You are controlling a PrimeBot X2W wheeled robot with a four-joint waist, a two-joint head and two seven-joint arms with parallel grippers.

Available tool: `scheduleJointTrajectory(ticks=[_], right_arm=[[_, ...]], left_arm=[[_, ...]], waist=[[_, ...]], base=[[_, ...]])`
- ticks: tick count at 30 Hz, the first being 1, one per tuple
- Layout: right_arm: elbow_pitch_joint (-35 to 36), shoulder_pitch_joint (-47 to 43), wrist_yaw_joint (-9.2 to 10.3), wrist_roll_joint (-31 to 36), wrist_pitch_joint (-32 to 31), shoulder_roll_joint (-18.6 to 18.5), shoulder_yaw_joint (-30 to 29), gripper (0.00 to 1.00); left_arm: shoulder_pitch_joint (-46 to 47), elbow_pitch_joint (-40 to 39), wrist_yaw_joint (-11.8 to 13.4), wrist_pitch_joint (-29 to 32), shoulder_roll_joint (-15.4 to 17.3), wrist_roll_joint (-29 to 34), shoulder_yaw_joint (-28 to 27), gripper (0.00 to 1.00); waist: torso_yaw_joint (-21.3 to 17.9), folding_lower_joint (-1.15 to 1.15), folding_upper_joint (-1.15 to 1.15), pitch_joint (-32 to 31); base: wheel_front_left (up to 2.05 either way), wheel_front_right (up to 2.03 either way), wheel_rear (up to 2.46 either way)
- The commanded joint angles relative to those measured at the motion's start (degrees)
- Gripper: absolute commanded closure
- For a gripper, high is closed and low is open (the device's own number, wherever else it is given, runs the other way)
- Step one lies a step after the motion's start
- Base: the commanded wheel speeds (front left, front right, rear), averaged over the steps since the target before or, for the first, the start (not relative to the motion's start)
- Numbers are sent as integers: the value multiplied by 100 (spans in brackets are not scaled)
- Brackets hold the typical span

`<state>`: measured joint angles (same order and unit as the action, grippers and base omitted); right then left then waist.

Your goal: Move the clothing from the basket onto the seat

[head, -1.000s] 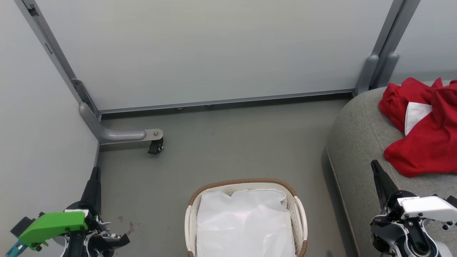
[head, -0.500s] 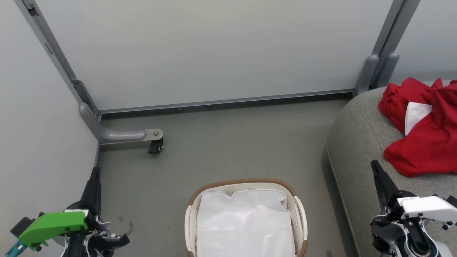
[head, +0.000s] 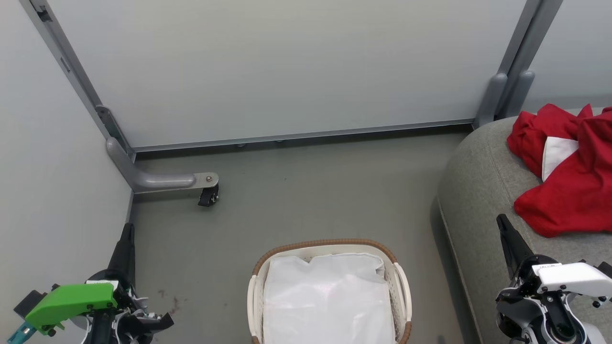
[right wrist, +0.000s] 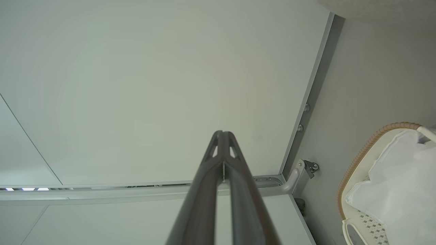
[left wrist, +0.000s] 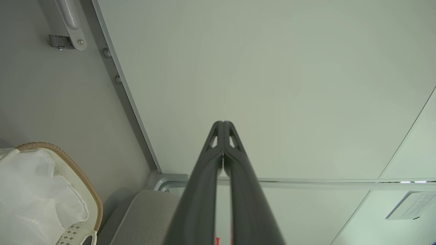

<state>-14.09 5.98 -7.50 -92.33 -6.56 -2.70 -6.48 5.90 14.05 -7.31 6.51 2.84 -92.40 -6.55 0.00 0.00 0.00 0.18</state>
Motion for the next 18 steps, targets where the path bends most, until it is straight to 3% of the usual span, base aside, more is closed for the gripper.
scheduleJointTrajectory(ticks=[1,18], right_arm=[[20,41,1,-18,-16,-34,-13,100],[21,41,1,-18,-16,-34,-13,100]], left_arm=[[61,-9,-36,24,15,-2,-16,100],[62,-9,-36,26,14,1,-18,100]], waist=[[0,0,0,0],[0,0,0,0]], base=[[0,0,0],[0,0,0]])
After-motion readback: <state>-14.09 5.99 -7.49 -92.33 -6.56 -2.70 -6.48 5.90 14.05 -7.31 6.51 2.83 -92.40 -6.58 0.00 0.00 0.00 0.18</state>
